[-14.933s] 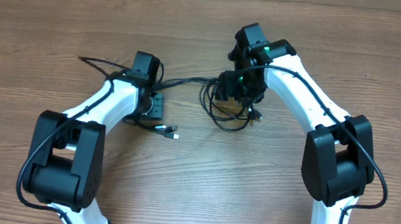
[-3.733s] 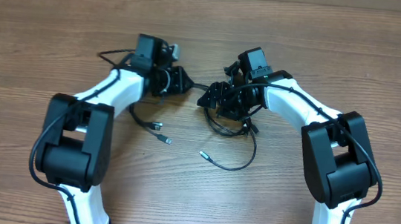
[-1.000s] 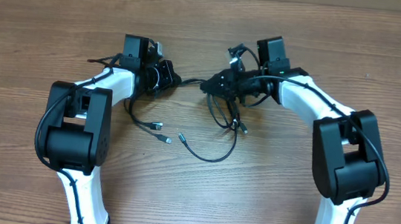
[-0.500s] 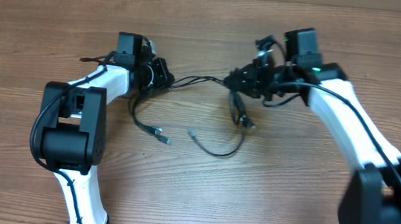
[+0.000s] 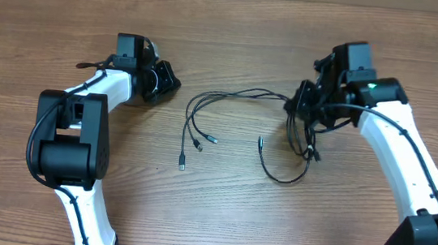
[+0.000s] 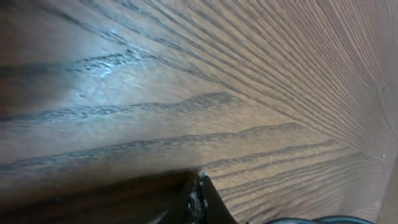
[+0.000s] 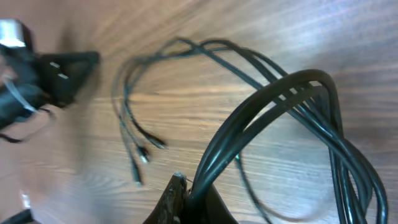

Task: Untangle cables

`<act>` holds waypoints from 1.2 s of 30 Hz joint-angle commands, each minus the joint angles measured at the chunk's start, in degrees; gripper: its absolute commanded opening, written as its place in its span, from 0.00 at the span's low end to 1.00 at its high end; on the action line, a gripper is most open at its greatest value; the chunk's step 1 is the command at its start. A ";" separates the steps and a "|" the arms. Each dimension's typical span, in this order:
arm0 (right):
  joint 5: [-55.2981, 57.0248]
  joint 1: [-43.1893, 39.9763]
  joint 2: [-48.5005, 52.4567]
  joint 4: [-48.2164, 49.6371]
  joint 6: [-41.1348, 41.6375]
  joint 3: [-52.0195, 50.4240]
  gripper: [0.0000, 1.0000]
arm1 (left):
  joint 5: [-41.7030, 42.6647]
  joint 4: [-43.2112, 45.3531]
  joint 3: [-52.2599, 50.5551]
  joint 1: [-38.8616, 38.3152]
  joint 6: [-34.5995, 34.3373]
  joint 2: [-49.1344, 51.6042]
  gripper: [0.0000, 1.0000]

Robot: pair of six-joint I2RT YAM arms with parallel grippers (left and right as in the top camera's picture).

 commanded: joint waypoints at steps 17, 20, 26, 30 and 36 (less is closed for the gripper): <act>-31.01 3.19 -0.07 16.44 -8.02 -3.91 0.04 | 38.32 5.53 2.10 -4.28 -8.66 1.95 0.64; -30.99 4.83 -0.07 17.29 -7.98 -3.91 0.04 | 42.12 6.88 2.10 -6.21 -10.56 1.95 0.74; -30.38 7.15 -0.07 18.27 -7.76 -3.91 0.04 | 46.77 8.94 2.10 -8.46 -16.13 1.95 0.83; -29.90 7.50 -0.07 18.08 -7.74 -3.91 0.04 | 49.92 10.27 2.10 -8.37 -16.26 1.95 0.84; -25.38 7.50 -0.07 16.35 -7.72 -3.91 0.04 | 58.90 18.03 2.10 -7.15 -8.98 1.95 0.82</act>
